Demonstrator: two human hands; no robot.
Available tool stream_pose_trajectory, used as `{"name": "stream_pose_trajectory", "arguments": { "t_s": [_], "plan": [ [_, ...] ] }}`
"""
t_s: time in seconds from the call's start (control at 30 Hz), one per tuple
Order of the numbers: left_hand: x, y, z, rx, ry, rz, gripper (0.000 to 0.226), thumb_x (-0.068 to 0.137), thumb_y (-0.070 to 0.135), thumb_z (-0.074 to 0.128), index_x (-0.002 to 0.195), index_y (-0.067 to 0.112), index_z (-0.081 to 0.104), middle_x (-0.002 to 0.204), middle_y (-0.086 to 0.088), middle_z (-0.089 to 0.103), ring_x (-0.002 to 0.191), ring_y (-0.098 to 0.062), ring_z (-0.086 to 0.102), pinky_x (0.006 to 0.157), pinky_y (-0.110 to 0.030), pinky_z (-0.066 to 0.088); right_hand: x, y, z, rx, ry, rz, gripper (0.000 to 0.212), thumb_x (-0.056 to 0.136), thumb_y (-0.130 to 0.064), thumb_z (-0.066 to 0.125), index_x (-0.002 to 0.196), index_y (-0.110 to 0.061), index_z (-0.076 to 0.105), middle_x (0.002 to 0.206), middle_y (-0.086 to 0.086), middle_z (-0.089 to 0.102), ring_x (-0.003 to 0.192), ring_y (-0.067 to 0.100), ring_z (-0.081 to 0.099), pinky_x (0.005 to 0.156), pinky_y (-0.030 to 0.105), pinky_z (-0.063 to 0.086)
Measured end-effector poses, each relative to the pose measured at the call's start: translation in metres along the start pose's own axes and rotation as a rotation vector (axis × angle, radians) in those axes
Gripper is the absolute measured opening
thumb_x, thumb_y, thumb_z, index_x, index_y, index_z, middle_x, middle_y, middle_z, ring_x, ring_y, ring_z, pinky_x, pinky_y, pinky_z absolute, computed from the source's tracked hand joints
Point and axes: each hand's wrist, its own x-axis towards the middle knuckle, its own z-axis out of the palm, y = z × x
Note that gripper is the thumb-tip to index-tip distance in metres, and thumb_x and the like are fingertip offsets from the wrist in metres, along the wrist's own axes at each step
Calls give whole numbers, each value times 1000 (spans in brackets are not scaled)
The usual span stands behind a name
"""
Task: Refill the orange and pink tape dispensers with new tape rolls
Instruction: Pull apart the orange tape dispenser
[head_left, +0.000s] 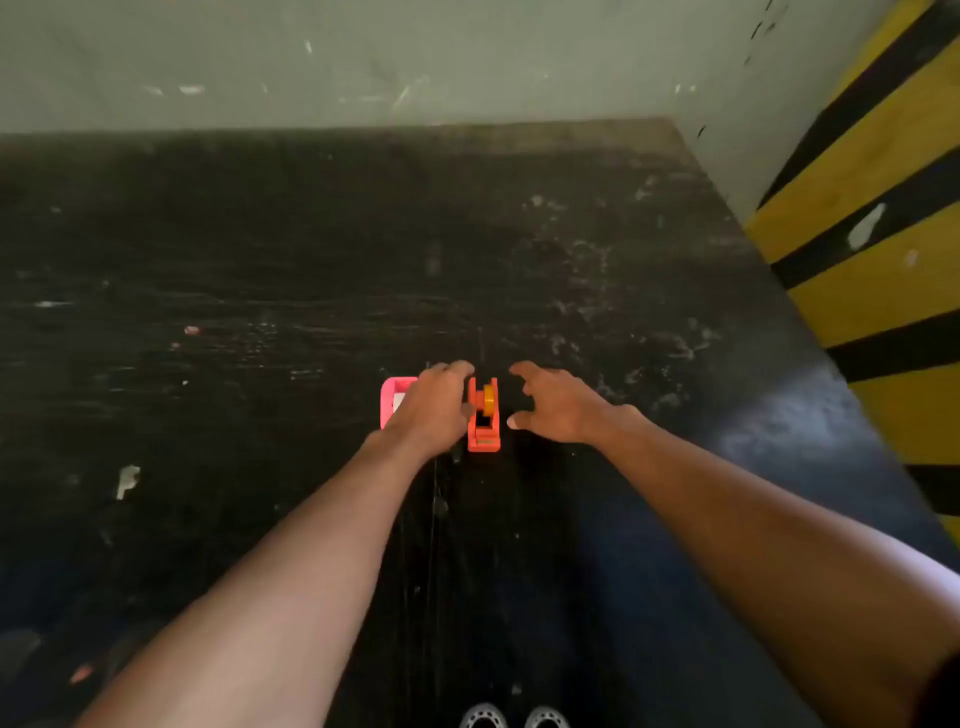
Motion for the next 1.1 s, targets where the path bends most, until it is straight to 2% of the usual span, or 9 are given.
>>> {"name": "stream_pose_trajectory", "arguments": {
  "t_s": [0.13, 0.2, 0.33, 0.43, 0.6, 0.77, 0.9, 1.1],
  "plan": [
    [15, -7, 12, -72, -42, -70, 79, 91, 4, 73, 160, 14, 35, 154, -17, 50, 129, -33, 63, 109, -49, 53, 13, 4, 10, 54, -20, -19, 89, 85, -33, 74, 155, -22, 21, 145, 13, 51, 132, 31, 50, 109, 46, 42],
    [22, -10, 17, -58, -75, -82, 85, 89, 3, 74, 162, 14, 31, 156, -17, 46, 131, -33, 62, 113, -49, 49, 20, 4, 15, 60, -14, -37, 89, 84, -36, 74, 155, -23, 22, 143, 14, 53, 130, 31, 51, 108, 45, 42],
    [30, -15, 19, -64, -109, -85, 86, 90, 4, 73, 163, 14, 28, 157, -15, 47, 138, -31, 55, 119, -47, 44, 28, 6, 18, 85, 24, -82, 82, 83, -36, 75, 152, -25, 31, 132, 11, 59, 122, 27, 57, 104, 44, 46],
    [32, -21, 20, -110, -104, -93, 82, 90, 4, 73, 160, 17, 33, 150, -12, 56, 131, -28, 61, 114, -47, 49, 31, 6, 17, 114, 20, -109, 72, 83, -32, 75, 146, -26, 40, 125, 8, 61, 117, 23, 58, 99, 40, 46],
    [32, -16, 18, -65, -80, -66, 80, 88, 5, 76, 158, 16, 38, 156, -11, 50, 134, -28, 59, 114, -48, 49, 26, 4, 13, 123, 13, -105, 70, 85, -29, 74, 146, -24, 39, 128, 8, 61, 120, 23, 56, 98, 38, 44],
    [17, -10, 14, -107, -96, -72, 78, 88, 4, 76, 156, 17, 40, 137, -11, 64, 124, -27, 66, 108, -48, 54, 10, 1, 11, 156, 14, -108, 67, 85, -22, 74, 144, -23, 40, 128, 5, 63, 119, 22, 57, 97, 34, 42],
    [-4, -10, 14, -149, -95, -63, 77, 87, 4, 77, 154, 17, 42, 129, -10, 68, 117, -25, 69, 104, -46, 56, -11, -4, 15, 170, 18, -118, 67, 84, -23, 75, 143, -24, 41, 129, 2, 63, 103, 13, 59, 93, 31, 44],
    [-55, -22, 19, -194, -133, -28, 73, 89, 3, 76, 153, 14, 44, 119, -8, 73, 110, -21, 72, 104, -43, 56, -56, -20, 42, 167, 37, -115, 63, 80, -27, 77, 136, -25, 48, 125, -2, 65, 94, 7, 56, 97, 37, 49]
  ]
}}
